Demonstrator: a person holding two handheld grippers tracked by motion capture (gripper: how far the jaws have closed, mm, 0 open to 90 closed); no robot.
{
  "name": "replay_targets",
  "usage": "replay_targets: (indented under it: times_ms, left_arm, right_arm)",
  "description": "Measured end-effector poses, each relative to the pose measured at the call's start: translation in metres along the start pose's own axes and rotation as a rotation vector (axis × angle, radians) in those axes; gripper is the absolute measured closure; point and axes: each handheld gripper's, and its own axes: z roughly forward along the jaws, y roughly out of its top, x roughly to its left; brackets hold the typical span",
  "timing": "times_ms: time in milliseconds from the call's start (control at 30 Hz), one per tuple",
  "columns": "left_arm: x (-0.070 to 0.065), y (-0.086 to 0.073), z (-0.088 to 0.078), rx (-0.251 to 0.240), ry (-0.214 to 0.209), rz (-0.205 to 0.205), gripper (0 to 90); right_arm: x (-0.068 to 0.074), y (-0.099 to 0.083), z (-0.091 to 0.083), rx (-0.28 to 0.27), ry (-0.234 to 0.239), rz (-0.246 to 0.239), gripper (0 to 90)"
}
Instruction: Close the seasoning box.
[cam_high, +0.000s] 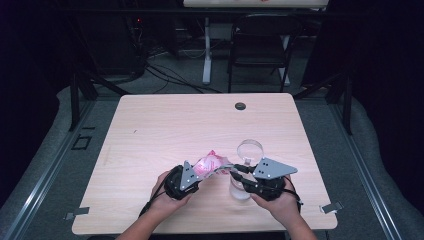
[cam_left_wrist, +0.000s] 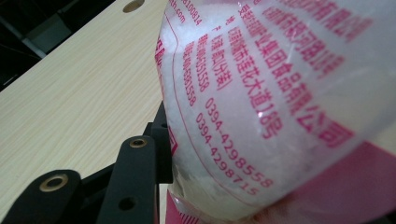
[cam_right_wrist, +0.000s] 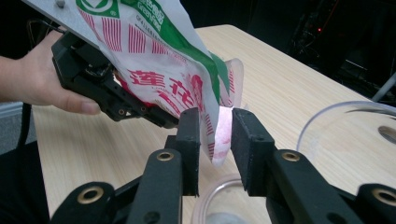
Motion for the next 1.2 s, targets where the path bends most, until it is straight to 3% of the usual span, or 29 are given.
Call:
replay_targets:
  times_ms: [267, 633, 933, 1200]
  left_arm:
    - [0.0018, 0.0015, 0.0003, 0.006, 0.023, 0.015, 60.3]
    - [0.0031, 0.0018, -0.0007, 0.026, 0.053, 0.048, 60.2]
    - [0.0041, 0.0026, -0.0028, 0.036, 0.086, 0.074, 60.3]
    - [0.0044, 0.0047, -0.0025, 0.043, 0.115, 0.102, 60.3]
  right_arm:
    - [-0.0004, 0.0017, -0.0048, 0.052, -0.047, -0.067, 70.1]
    - [0.0048, 0.0040, -0.0035, 0.106, -0.114, -0.205, 68.6]
    - [0.0069, 0.0050, -0.0032, 0.121, -0.125, -0.250, 68.1]
    - [0.0068, 0.0056, -0.0032, 0.118, -0.123, -0.259, 67.0]
